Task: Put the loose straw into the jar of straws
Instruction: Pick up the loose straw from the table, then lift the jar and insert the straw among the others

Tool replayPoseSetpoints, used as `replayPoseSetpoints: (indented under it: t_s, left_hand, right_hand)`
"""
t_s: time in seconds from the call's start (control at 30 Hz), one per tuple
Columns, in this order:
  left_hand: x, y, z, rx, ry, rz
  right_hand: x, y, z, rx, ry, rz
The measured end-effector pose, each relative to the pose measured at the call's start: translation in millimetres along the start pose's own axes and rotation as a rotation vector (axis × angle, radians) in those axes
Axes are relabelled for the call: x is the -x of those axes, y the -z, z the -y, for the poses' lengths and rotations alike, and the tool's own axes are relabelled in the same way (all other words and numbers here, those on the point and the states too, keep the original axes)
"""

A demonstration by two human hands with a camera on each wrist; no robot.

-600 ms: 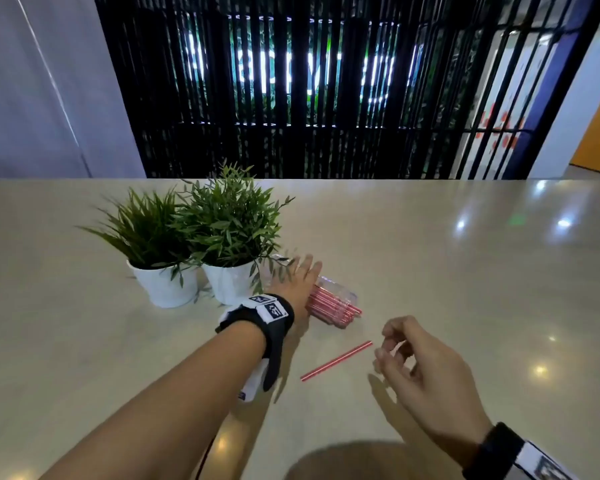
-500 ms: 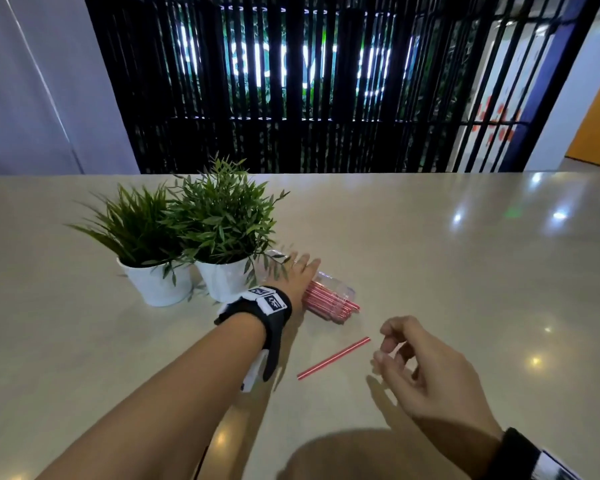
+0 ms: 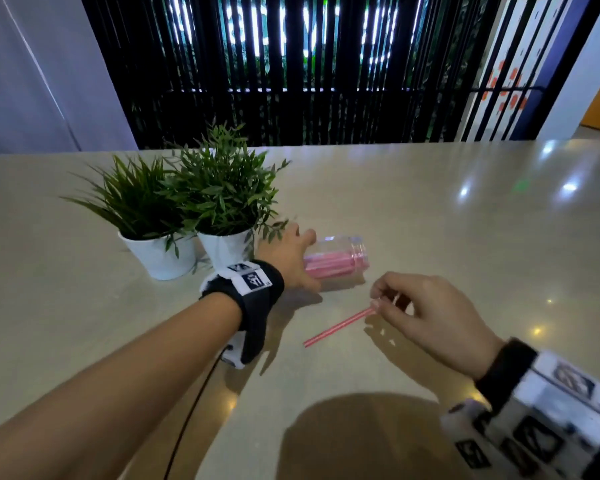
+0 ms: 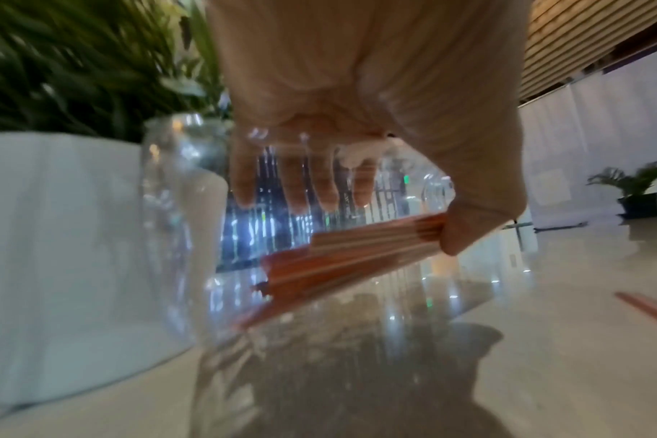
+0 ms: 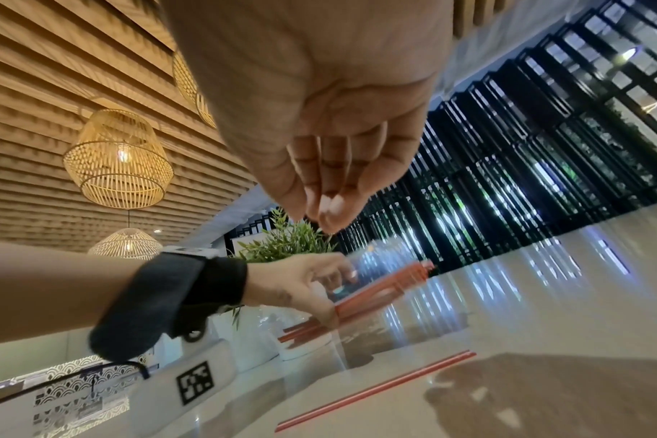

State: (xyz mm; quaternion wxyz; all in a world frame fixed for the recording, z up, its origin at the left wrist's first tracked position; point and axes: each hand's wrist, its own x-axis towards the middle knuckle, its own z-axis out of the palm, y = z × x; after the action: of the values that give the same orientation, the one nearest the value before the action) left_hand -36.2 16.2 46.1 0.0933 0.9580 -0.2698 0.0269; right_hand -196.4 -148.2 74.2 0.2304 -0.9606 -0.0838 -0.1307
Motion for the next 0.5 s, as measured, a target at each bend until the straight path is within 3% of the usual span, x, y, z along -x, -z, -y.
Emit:
replayPoseSetpoints:
  t_s: [0.27,0.5]
  left_hand:
    - [51,21,18,0.165,0.081,0.038]
    - [101,25,36,0.174,0.169,0.153]
  right_hand:
    - [-51,-44,-1,0.394,0.092,0.563]
    - [-78,-80,13,0.557,0.135,0.677]
